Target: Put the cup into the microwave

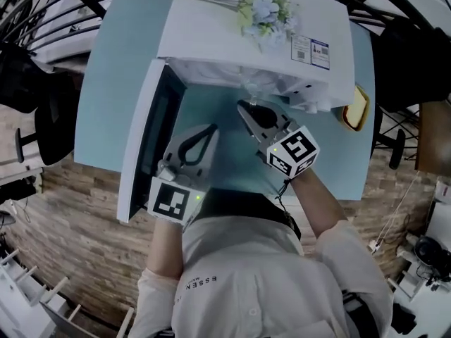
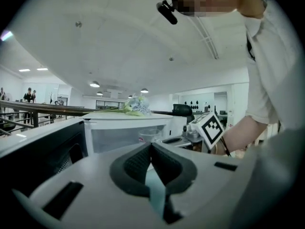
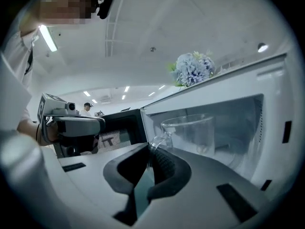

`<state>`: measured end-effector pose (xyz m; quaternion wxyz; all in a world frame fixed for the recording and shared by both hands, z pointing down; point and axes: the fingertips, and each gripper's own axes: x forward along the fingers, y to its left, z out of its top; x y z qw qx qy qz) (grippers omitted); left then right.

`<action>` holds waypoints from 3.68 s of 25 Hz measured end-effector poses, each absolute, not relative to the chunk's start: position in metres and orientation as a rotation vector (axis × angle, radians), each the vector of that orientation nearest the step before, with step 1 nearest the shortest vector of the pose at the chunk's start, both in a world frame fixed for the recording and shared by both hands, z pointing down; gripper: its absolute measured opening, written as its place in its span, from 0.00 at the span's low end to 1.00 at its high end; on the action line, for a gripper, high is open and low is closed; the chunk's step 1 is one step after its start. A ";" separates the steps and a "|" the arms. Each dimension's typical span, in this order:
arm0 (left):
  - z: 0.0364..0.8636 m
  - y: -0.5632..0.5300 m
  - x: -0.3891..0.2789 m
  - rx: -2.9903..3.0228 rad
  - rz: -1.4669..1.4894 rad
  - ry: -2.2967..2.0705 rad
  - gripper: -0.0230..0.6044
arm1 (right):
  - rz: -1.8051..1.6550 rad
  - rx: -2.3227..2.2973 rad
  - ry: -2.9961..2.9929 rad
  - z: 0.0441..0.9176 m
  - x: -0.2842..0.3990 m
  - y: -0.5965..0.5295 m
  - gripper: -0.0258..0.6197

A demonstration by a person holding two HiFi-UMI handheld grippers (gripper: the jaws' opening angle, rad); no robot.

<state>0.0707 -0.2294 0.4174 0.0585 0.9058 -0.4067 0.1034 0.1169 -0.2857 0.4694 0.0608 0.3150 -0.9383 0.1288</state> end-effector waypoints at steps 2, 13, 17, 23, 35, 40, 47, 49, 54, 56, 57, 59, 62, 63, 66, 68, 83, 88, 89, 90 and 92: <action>0.422 -0.234 0.070 2.747 0.344 -1.251 0.04 | 0.390 0.940 -2.844 0.476 0.115 -0.300 0.07; 0.445 -0.259 0.059 2.678 0.345 -1.322 0.04 | 0.400 0.912 -2.844 0.508 0.106 -0.350 0.07; 0.449 -0.266 0.056 2.665 0.356 -1.344 0.04 | 0.397 0.885 -2.846 0.514 0.098 -0.360 0.07; 0.455 -0.272 0.054 2.661 0.378 -1.348 0.04 | 0.364 0.846 -2.856 0.519 0.089 -0.367 0.07; 0.461 -0.278 0.048 2.646 0.369 -1.331 0.04 | 0.361 0.896 -2.837 0.524 0.088 -0.383 0.07; 0.457 -0.277 0.049 2.668 0.359 -1.311 0.04 | 0.390 0.886 -2.822 0.524 0.092 -0.379 0.08; 0.455 -0.275 0.049 2.672 0.350 -1.299 0.04 | 0.432 0.880 -2.829 0.526 0.098 -0.374 0.24; 0.453 -0.274 0.050 2.678 0.353 -1.292 0.04 | 0.446 0.918 -2.810 0.529 0.107 -0.375 0.24; 0.451 -0.273 0.053 2.683 0.345 -1.287 0.04 | 0.427 0.942 -2.791 0.527 0.117 -0.369 0.24; 0.449 -0.271 0.056 2.693 0.348 -1.279 0.04 | 0.410 0.972 -2.779 0.522 0.121 -0.366 0.24; 0.447 -0.270 0.057 2.700 0.348 -1.274 0.04 | 0.408 0.993 -2.776 0.519 0.124 -0.365 0.24; 0.442 -0.268 0.061 2.712 0.343 -1.266 0.04 | 0.405 1.031 -2.776 0.509 0.131 -0.360 0.24; 0.431 -0.263 0.064 2.728 0.324 -1.263 0.04 | 0.403 1.103 -2.765 0.493 0.142 -0.347 0.24; 0.427 -0.261 0.065 2.731 0.318 -1.262 0.04 | 0.403 1.137 -2.761 0.487 0.146 -0.342 0.24; 0.414 -0.255 0.069 2.752 0.311 -1.258 0.04 | 0.402 1.223 -2.757 0.468 0.156 -0.322 0.13; 0.405 -0.248 0.071 2.777 0.320 -1.249 0.04 | 0.397 1.240 -2.760 0.455 0.158 -0.307 0.10; 0.337 -0.232 0.067 2.903 0.302 -1.242 0.04 | 0.093 1.322 -2.815 0.338 0.164 -0.238 0.07; 0.315 -0.229 0.065 2.954 0.270 -1.268 0.04 | 0.003 1.335 -2.841 0.307 0.165 -0.228 0.07; 0.310 -0.229 0.066 2.975 0.266 -1.269 0.04 | -0.013 1.337 -2.849 0.302 0.165 -0.228 0.07; 0.306 -0.229 0.067 2.992 0.264 -1.268 0.04 | -0.027 1.340 -2.855 0.298 0.165 -0.229 0.06; 0.300 -0.228 0.069 3.002 0.260 -1.269 0.04 | -0.053 1.349 -2.862 0.292 0.166 -0.229 0.06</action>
